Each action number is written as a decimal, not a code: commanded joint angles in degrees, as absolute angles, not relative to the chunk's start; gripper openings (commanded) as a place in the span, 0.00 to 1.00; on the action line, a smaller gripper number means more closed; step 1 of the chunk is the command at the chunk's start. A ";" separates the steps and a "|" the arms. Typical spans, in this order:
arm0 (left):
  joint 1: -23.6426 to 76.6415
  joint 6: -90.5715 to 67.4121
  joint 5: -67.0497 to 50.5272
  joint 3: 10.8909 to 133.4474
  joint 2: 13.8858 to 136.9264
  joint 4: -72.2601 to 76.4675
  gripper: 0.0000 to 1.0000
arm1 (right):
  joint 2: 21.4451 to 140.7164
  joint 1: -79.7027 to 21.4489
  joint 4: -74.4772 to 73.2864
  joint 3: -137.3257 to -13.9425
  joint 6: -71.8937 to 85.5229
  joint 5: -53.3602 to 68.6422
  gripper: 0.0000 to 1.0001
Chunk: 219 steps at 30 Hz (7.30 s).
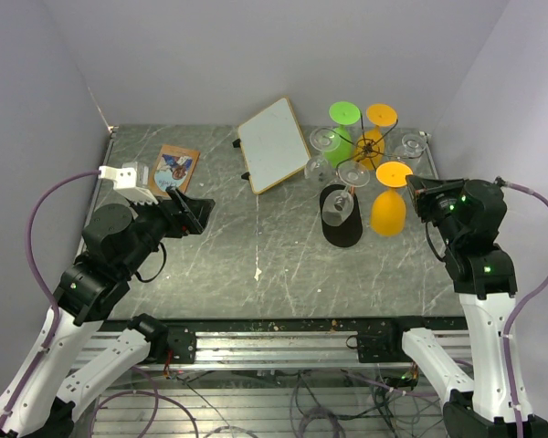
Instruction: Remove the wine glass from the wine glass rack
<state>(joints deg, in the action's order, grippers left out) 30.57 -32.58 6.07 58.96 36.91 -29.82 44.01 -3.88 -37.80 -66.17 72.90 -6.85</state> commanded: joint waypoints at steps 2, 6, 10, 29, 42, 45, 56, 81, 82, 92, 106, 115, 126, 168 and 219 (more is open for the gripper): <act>30.23 -32.67 5.09 59.59 36.64 -29.55 0.95 | 43.60 -4.00 -34.36 -65.57 76.77 -6.29 0.00; 30.23 -32.70 5.21 59.59 36.38 -29.58 0.95 | 44.38 -4.03 -34.64 -65.83 78.26 -6.77 0.00; 30.23 -32.53 5.19 59.92 36.44 -29.71 0.95 | 45.18 -4.03 -33.47 -65.91 79.33 -6.96 0.00; 30.21 -32.65 4.63 60.55 37.01 -29.44 0.95 | 50.52 -4.04 -32.04 -67.73 81.29 -13.16 0.00; 30.21 -33.08 4.06 60.17 37.08 -28.98 0.95 | 48.09 -4.02 -39.27 -70.33 82.69 -24.88 0.00; 30.19 -33.37 3.43 60.06 37.32 -28.73 0.95 | 46.13 -3.99 -42.07 -70.66 82.61 -27.31 0.00; 30.23 -35.71 -2.29 58.88 38.62 -24.79 0.95 | 28.72 -4.03 -46.33 -66.32 73.22 -23.17 0.00; 30.22 -63.04 -29.05 42.54 44.98 19.77 0.95 | 23.05 -4.27 -13.04 -61.60 90.24 27.35 0.00; 30.23 -64.77 -30.00 41.99 45.62 22.98 0.95 | 23.90 -4.29 -10.31 -61.39 91.87 28.30 0.00; 34.05 -79.60 -32.28 39.89 55.01 56.12 0.95 | 31.81 -4.24 15.07 -55.56 108.91 34.16 0.00; 41.91 -82.17 -28.96 43.02 65.27 68.91 0.95 | 36.97 -4.22 28.61 -51.03 118.13 37.02 0.00; 44.18 -86.99 -28.97 46.56 71.77 78.94 0.80 | 37.18 -4.31 29.73 -48.96 118.65 36.21 0.00; 45.46 -92.01 -28.06 47.65 76.98 88.87 0.43 | 36.25 -4.26 24.32 -48.62 112.26 34.73 0.00; 45.49 -36.52 4.55 63.50 50.03 -56.08 0.07 | 29.43 -4.30 -22.06 -62.68 30.91 5.00 0.69; 42.35 -22.29 8.81 74.98 76.08 -64.56 0.59 | 50.05 -4.25 -34.48 -69.90 48.95 23.03 0.64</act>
<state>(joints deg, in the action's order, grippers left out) 42.57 -21.56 7.20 73.32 79.33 -66.06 50.04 -4.14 -34.24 -70.26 46.06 23.55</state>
